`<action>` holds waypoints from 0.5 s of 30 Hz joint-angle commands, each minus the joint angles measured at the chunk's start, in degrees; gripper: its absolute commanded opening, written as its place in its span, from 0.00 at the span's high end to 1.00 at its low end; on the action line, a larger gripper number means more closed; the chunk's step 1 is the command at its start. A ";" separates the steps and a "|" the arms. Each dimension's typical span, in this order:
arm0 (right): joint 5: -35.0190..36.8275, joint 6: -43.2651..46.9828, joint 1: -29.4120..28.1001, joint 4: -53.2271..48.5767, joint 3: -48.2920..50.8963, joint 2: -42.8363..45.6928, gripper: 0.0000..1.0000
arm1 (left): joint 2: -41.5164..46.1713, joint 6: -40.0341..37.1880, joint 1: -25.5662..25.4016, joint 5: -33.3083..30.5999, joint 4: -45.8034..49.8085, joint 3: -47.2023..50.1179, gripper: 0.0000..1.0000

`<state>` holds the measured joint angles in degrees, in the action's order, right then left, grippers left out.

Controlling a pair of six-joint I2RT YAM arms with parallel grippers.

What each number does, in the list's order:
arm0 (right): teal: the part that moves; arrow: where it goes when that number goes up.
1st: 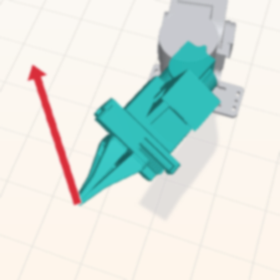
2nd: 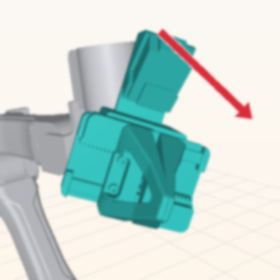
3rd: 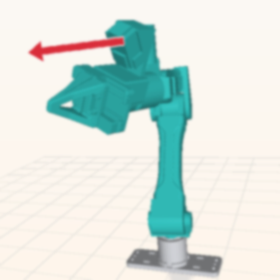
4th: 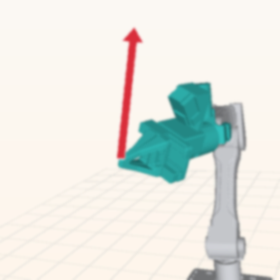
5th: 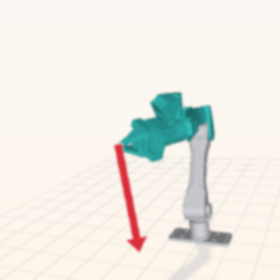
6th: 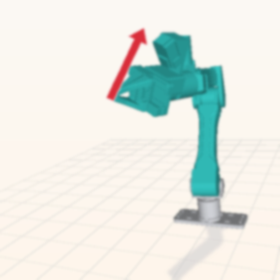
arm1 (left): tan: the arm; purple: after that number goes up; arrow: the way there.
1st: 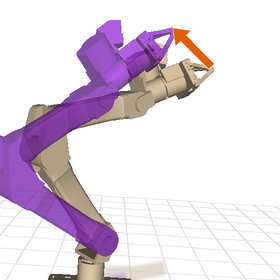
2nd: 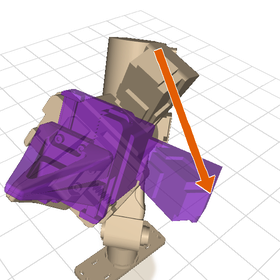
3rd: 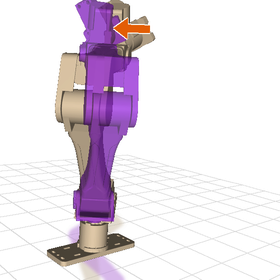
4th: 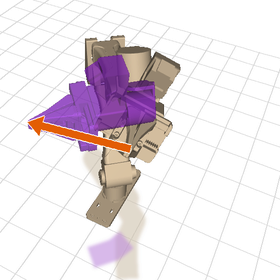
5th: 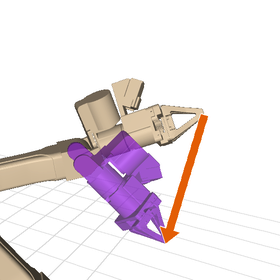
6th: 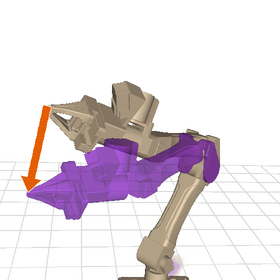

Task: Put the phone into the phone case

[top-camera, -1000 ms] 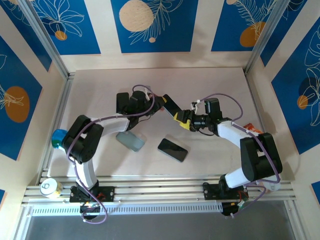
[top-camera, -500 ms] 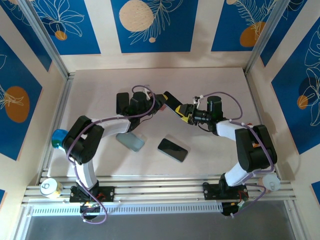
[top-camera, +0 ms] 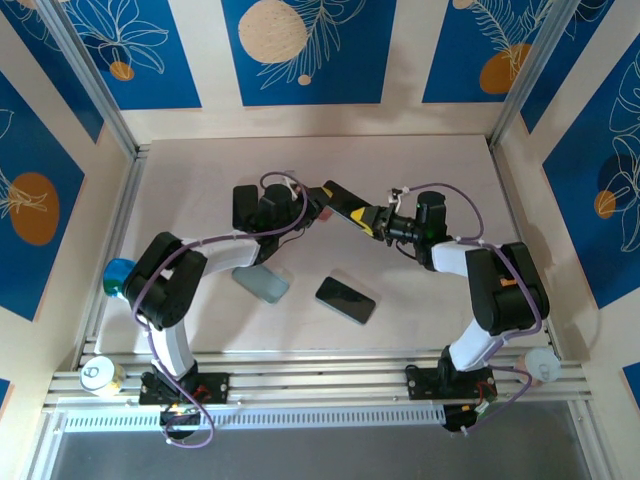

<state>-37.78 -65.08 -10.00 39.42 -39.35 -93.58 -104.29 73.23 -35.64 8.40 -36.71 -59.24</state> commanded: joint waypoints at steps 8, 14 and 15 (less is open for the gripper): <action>4.86 13.64 -0.63 -18.72 -1.74 9.11 1.00 | 1.72 -5.75 -0.95 1.18 3.08 -2.17 0.65; 5.75 17.36 0.04 -26.57 -1.88 14.03 1.00 | 2.16 -9.82 -0.37 0.30 7.44 -3.01 0.62; 5.94 17.80 0.13 -27.63 -1.93 14.64 1.00 | 2.16 -10.71 -0.10 0.30 8.20 -3.23 0.62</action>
<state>-32.97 -52.12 -10.11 19.14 -40.14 -81.47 -104.29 67.20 -36.21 9.93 -30.33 -59.88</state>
